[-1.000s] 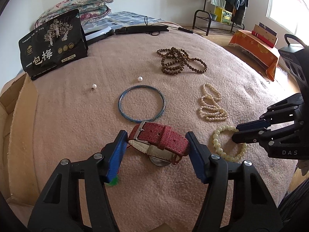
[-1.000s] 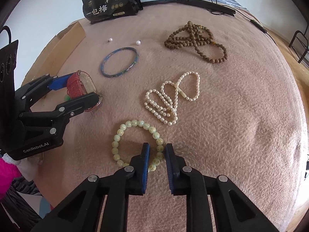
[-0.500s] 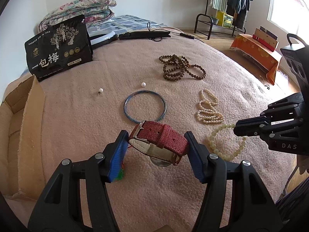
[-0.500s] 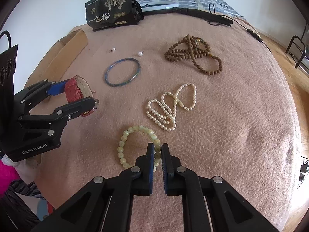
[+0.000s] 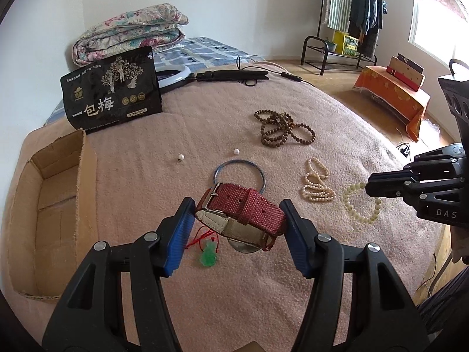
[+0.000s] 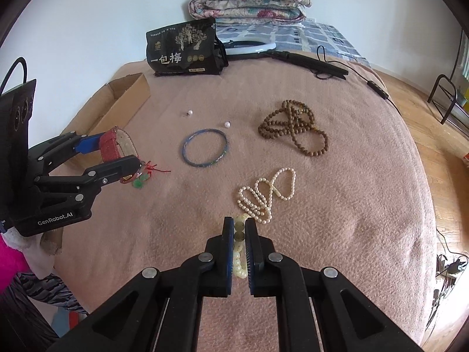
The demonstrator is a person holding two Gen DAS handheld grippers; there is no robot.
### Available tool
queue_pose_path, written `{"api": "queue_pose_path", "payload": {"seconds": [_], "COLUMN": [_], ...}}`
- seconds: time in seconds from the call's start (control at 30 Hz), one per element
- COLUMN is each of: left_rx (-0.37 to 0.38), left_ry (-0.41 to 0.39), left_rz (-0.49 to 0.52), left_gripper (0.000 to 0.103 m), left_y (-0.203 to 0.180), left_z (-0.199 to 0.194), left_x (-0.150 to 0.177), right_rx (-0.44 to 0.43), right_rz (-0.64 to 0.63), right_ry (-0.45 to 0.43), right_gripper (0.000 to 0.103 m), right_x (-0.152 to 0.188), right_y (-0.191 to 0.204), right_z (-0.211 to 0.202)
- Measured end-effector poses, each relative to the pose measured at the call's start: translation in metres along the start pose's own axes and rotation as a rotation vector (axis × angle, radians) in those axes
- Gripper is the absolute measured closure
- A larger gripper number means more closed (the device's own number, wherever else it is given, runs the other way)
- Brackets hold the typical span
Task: Organize jewelry
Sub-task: 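Carry watch in left gripper while right gripper carries bracelet over cardboard box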
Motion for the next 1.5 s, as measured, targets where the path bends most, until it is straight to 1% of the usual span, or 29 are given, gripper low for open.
{"api": "queue_pose_path", "payload": {"seconds": [0.17,0.33,0.63,0.83,1.03,1.27,1.5], "left_rx": [-0.02,-0.052,-0.131,-0.166,-0.184,-0.186,-0.178], "left_ry": [-0.021,-0.041,-0.076,-0.082,-0.079,-0.067,-0.04], "left_rz": [-0.014,-0.042,-0.1,-0.148,-0.201,-0.25,-0.291], "left_gripper": [0.042,0.042,0.042,0.042,0.042,0.042,0.042], "left_y": [0.018,0.047,0.104,0.143,0.181,0.215,0.241], "left_z": [-0.024,-0.048,-0.088,-0.109,-0.123,-0.131,-0.131], "left_x": [-0.008,-0.015,-0.015,-0.006,0.005,0.02,0.04], "right_rx": [-0.002,-0.014,-0.052,-0.087,-0.139,-0.197,-0.227], "right_rz": [-0.005,-0.011,-0.065,-0.113,-0.127,-0.13,-0.139], "right_ry": [-0.04,-0.077,-0.117,-0.147,-0.172,-0.176,-0.173], "right_gripper": [0.098,0.098,0.098,0.098,0.098,0.098,0.098], "right_x": [-0.009,-0.021,-0.045,-0.068,-0.091,-0.111,-0.126], "right_y": [0.009,0.023,0.068,0.105,0.142,0.182,0.216], "right_z": [-0.014,-0.025,-0.035,-0.04,-0.039,-0.023,-0.004]}}
Point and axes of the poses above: each gripper's, at about its wrist camera, not at the fingertips, and z roughly the way its jaws point, y to its left, x to its underside, the point moved 4 cm from there along z, roughly the way its jaws point, and after that the axes turned 4 degrees about x, right-handed, at the moved point
